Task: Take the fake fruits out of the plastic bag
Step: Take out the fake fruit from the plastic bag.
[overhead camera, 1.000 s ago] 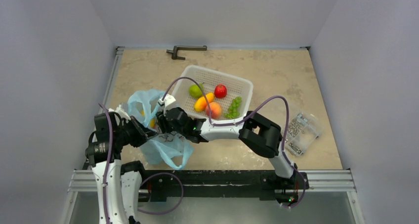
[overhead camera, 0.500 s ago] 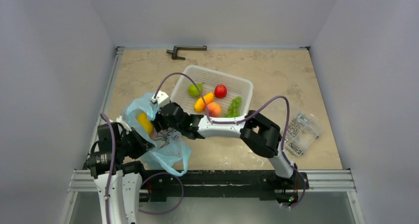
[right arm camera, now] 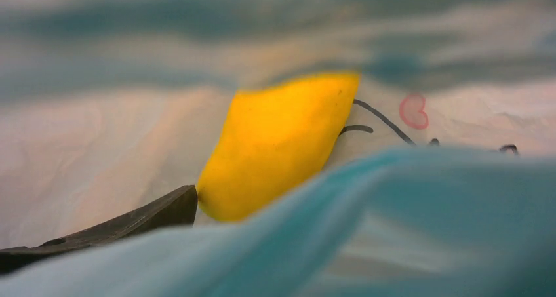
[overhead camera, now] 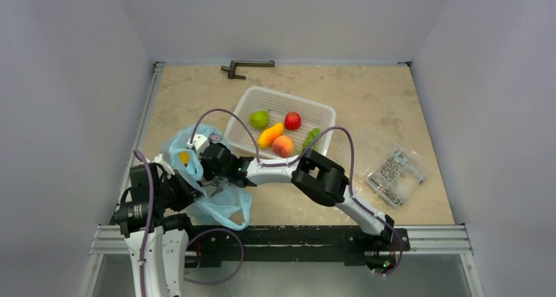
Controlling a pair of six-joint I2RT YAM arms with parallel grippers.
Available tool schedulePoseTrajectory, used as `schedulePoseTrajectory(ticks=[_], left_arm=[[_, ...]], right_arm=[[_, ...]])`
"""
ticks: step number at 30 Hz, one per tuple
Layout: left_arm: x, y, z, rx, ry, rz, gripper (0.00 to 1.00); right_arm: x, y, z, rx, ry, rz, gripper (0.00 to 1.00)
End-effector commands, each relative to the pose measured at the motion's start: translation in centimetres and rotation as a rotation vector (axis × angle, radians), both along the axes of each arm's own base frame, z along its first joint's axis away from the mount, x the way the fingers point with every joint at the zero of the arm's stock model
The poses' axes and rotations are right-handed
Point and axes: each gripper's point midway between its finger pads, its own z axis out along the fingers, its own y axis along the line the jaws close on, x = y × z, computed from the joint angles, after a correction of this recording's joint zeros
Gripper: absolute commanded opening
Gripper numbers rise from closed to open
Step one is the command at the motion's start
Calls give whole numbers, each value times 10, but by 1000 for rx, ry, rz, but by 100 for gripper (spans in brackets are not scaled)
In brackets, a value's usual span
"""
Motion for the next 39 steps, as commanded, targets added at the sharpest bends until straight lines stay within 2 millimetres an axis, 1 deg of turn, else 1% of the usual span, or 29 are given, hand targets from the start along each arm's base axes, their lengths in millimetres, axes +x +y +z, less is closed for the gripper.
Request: schedulePoseTrajectory(ticks=[1, 5, 7, 10, 14, 16, 19, 20, 25, 28, 33, 36, 37, 39], left_arm=[[4, -4, 2, -10, -20, -39, 0], [4, -4, 1, -13, -19, -44, 0], [4, -4, 1, -12, -20, -45, 0], [4, -4, 2, -13, -20, -46, 0], [4, -5, 2, -15, -23, -45, 0], [4, -5, 2, -17, -22, -44, 0], [4, -5, 3, -15, -22, -43, 0], [4, -4, 3, -12, -24, -43, 0], [5, -2, 3, 0, -23, -36, 0], [6, -1, 3, 6, -25, -33, 0], [10, 2, 5, 15, -28, -23, 0], [12, 5, 8, 26, -38, -12, 0], [13, 6, 9, 32, -42, -6, 0], [16, 8, 13, 42, -54, 4, 0]], right_arm=[[2, 28, 34, 61, -81, 47, 98], [15, 34, 11, -6, -132, -40, 99], [22, 36, 5, -24, -156, -87, 99], [33, 36, 2, -54, -212, -175, 97], [46, 33, 3, -69, -284, -238, 88], [46, 35, 5, -76, -303, -218, 79], [42, 37, 19, -57, -319, -182, 64], [42, 37, 25, -48, -326, -178, 56], [34, 32, 52, -14, -326, -151, 30], [25, 27, 72, 17, -321, -113, 21], [9, 10, 88, 37, -290, -62, 5], [1, -4, 93, 37, -269, -52, 0], [-2, -8, 99, 46, -262, -47, 0], [-9, -16, 101, 45, -247, -31, 0]])
